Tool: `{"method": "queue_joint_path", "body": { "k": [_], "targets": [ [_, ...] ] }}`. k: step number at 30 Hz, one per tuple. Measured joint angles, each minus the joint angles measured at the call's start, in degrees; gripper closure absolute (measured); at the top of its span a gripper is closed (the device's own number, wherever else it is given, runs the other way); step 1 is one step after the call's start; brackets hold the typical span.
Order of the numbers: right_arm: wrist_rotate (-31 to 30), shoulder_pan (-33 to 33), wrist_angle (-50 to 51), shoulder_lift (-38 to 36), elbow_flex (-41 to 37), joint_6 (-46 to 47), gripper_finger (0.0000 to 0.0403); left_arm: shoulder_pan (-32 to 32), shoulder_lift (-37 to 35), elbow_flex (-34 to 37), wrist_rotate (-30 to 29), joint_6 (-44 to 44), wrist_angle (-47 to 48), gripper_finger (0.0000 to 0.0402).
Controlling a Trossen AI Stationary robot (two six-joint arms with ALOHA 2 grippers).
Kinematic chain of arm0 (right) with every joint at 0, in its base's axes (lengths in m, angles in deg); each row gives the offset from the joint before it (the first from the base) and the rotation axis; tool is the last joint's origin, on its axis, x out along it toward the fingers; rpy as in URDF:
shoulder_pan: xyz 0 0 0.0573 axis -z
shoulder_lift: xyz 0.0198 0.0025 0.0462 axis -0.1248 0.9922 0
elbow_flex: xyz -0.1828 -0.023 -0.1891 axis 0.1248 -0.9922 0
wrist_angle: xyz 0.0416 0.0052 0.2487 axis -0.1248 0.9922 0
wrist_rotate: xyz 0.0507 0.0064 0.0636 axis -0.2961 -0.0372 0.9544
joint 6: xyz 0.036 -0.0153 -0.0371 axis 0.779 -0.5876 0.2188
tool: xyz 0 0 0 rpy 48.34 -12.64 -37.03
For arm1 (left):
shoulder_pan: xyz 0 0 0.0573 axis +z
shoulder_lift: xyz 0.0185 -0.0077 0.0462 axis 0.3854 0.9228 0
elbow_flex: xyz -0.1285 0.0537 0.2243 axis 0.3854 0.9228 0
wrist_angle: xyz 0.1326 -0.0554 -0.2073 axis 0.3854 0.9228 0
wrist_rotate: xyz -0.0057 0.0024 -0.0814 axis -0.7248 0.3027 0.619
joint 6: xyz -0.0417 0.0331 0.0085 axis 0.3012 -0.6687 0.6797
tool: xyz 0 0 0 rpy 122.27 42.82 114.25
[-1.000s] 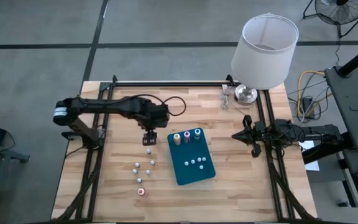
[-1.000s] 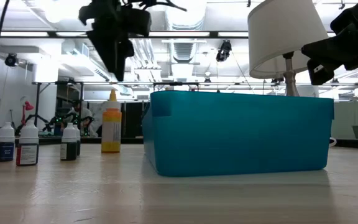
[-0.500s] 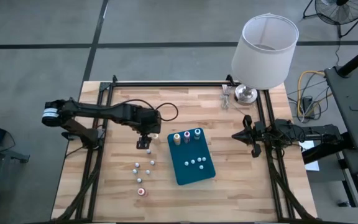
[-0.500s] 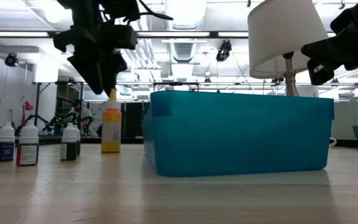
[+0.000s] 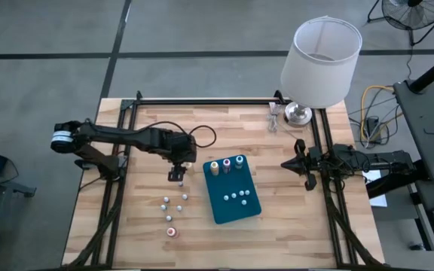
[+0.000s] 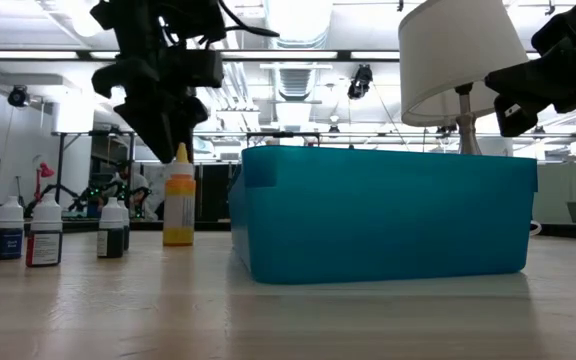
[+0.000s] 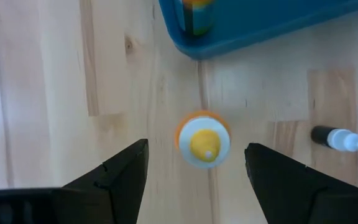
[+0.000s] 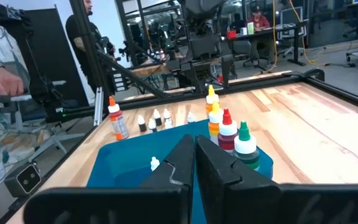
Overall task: Pick & Place food coloring
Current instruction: Put the large yellow food coloring bottle into the blue bin
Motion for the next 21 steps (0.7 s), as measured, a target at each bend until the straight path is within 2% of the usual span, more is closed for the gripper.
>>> {"method": "queue_joint_path", "body": {
  "k": [21],
  "targets": [
    [0.0, 0.0, 0.0, 0.0, 0.0, 0.0, 0.0394, 0.1, 5.1, 0.2, 0.0, 2.2, -4.0, 0.0163]
  ]
}}
